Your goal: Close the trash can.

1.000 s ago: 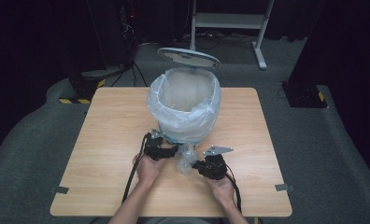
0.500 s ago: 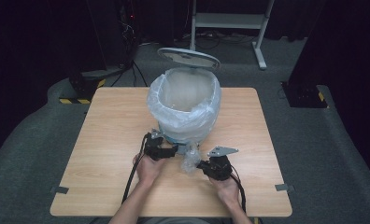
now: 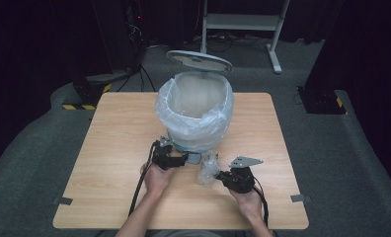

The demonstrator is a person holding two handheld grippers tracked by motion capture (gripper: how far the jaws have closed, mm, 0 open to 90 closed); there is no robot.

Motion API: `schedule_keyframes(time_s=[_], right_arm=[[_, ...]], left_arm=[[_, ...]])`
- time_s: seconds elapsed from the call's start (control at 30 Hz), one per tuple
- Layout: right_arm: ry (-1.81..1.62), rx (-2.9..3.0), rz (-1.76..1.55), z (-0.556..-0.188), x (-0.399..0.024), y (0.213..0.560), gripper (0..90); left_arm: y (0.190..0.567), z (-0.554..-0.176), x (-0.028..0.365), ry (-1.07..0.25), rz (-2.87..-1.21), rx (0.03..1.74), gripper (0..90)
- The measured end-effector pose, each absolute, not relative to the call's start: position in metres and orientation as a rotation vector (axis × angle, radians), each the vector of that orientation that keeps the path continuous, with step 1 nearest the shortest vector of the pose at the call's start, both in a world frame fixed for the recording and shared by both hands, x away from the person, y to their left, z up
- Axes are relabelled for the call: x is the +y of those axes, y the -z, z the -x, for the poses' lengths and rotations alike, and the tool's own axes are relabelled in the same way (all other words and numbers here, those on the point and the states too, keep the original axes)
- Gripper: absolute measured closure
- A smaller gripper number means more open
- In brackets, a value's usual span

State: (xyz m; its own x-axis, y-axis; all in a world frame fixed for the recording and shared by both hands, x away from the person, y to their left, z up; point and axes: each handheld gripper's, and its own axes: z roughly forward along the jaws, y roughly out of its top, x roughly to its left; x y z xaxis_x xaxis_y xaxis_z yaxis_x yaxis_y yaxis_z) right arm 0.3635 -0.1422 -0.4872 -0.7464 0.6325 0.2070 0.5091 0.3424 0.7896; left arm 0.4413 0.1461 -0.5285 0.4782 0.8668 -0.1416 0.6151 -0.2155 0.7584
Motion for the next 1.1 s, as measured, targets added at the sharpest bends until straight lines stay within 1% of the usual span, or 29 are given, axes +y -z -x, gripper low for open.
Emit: schedule_keyframes(time_s=[0.03, 0.07, 0.3, 0.57, 1.1], right_arm=[[-1.372, 2.46, -1.053, -0.364, -0.143, 0.487, 87.7], [-1.376, 2.459, -1.052, -0.364, -0.144, 0.487, 87.7], [-1.385, 2.45, -1.047, -0.362, -0.146, 0.483, 87.6], [-1.398, 2.462, -1.056, -0.363, -0.147, 0.487, 87.6], [-1.433, 2.453, -1.01, -0.357, -0.152, 0.461, 87.6]], left_arm=[[0.529, -0.441, 0.145, -0.404, -1.916, 1.24, 17.4], [0.528, -0.441, 0.146, -0.404, -1.939, 1.229, 17.4], [0.528, -0.441, 0.146, -0.406, -1.941, 1.23, 17.3], [0.528, -0.441, 0.146, -0.407, -1.94, 1.23, 17.2], [0.529, -0.441, 0.146, -0.403, -1.933, 1.235, 17.2]])
